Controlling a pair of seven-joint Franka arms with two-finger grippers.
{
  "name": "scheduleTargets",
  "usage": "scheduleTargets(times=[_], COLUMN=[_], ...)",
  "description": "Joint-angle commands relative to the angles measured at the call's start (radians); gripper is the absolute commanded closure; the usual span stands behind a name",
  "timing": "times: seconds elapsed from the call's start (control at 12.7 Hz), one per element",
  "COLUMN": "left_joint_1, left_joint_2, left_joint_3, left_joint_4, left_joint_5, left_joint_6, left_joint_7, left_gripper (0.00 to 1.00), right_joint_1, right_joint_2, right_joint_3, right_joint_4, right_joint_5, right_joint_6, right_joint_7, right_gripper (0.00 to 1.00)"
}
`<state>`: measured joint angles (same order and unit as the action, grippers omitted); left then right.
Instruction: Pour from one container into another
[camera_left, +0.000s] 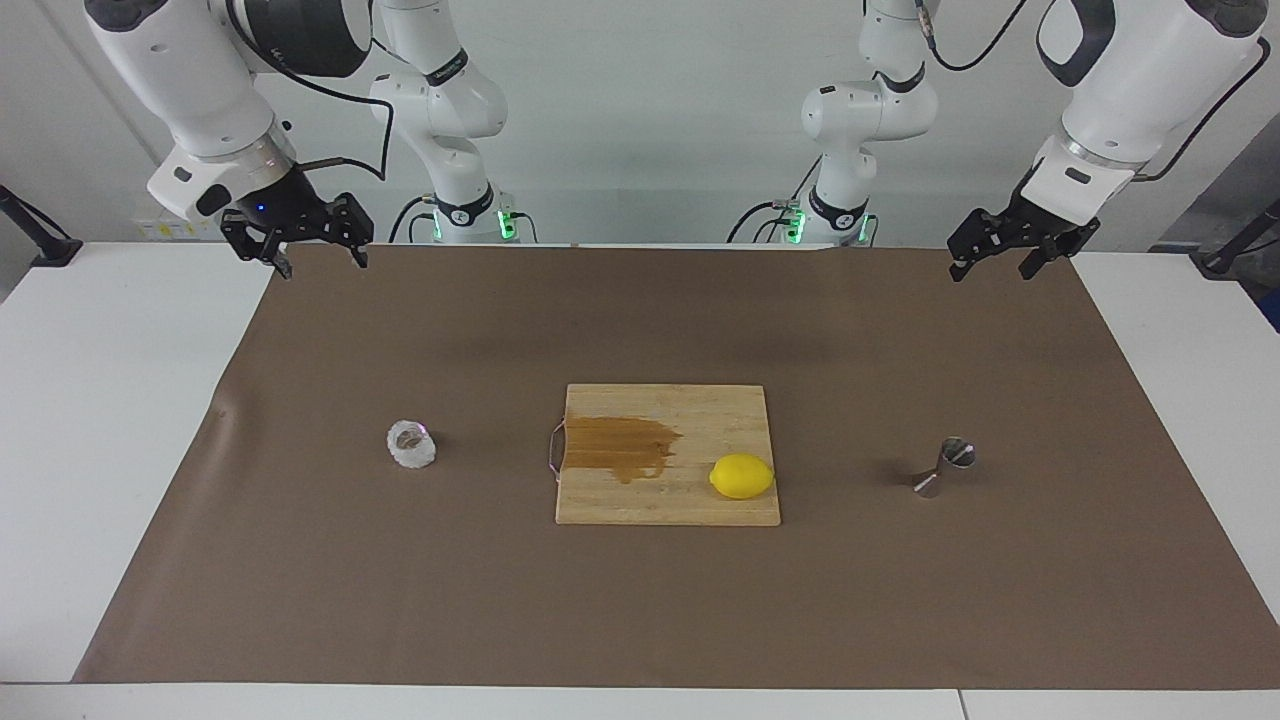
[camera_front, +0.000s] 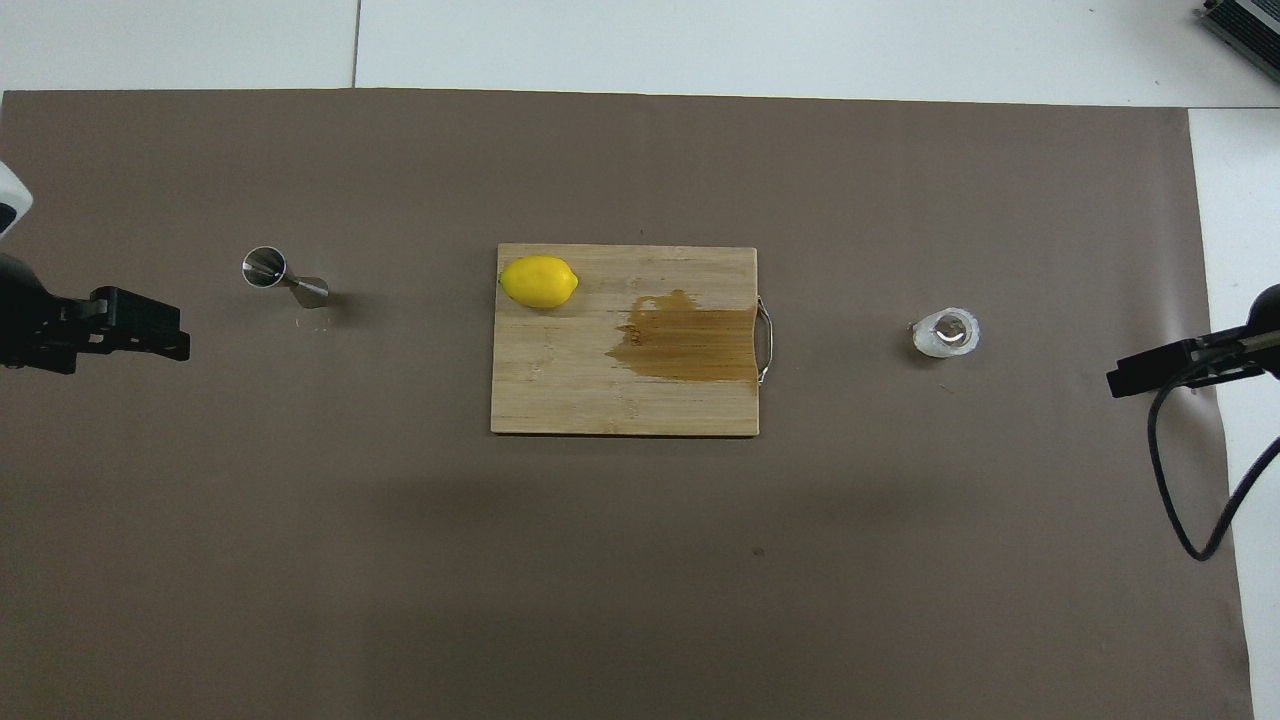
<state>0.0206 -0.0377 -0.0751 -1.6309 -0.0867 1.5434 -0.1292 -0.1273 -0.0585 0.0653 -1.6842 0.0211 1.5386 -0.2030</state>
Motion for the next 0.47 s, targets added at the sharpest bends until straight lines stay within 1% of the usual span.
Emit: scheduleTargets(times=[0.0,0.16,0.39], left_joint_1=[0.019,0.021,0.042], left_joint_2=[-0.027,-0.019,-0.030], left_joint_3=[0.006,0.006,0.006], left_joint_4=[-0.064,-0.098,-0.190], left_joint_5=[-0.053,-0.093,-0.151], left_joint_6=[0.073,0.145,0.253], left_joint_7=[-0.113,-0.252,-0.508], left_gripper=[0.00,0.00,0.00], right_joint_1=[-0.012,-0.015,-0.014], right_joint_2=[-0.009,-0.009,-0.009], right_joint_3=[0.002,0.002,0.002], right_joint_4=[0.001,0.001,0.001], right_joint_5=[0.020,0.020,0.020], right_joint_6=[-0.014,-0.014,-0.014], right_joint_7=[0.017,0.017,0.017], right_gripper=[0.00,0.00,0.00])
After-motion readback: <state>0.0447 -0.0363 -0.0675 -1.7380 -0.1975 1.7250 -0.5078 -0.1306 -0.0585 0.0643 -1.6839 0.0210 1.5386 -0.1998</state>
